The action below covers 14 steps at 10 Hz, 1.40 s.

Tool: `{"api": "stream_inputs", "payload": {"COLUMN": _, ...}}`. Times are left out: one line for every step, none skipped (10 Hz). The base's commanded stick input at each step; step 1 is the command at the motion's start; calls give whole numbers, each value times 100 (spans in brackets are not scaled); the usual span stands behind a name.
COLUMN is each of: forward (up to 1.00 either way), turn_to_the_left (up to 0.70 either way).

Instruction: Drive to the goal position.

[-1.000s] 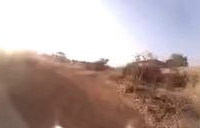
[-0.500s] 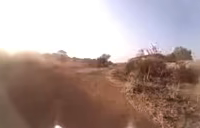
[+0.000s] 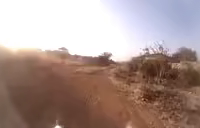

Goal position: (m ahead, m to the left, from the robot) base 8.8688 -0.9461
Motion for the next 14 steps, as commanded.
{"api": "stream_inputs", "payload": {"forward": 70, "turn_to_the_left": 0}}
{"api": "stream_inputs", "payload": {"forward": 70, "turn_to_the_left": 0}}
{"api": "stream_inputs", "payload": {"forward": 70, "turn_to_the_left": 0}}
{"api": "stream_inputs", "payload": {"forward": 70, "turn_to_the_left": 0}}
{"api": "stream_inputs", "payload": {"forward": 70, "turn_to_the_left": 0}}
{"api": "stream_inputs", "payload": {"forward": 70, "turn_to_the_left": 0}}
{"api": "stream_inputs", "payload": {"forward": 70, "turn_to_the_left": 0}}
{"api": "stream_inputs", "payload": {"forward": 70, "turn_to_the_left": -12}}
{"api": "stream_inputs", "payload": {"forward": 70, "turn_to_the_left": -34}}
{"api": "stream_inputs", "payload": {"forward": 70, "turn_to_the_left": -35}}
{"api": "stream_inputs", "payload": {"forward": 70, "turn_to_the_left": -28}}
{"api": "stream_inputs", "payload": {"forward": 70, "turn_to_the_left": 0}}
{"api": "stream_inputs", "payload": {"forward": 70, "turn_to_the_left": 0}}
{"api": "stream_inputs", "payload": {"forward": 70, "turn_to_the_left": 0}}
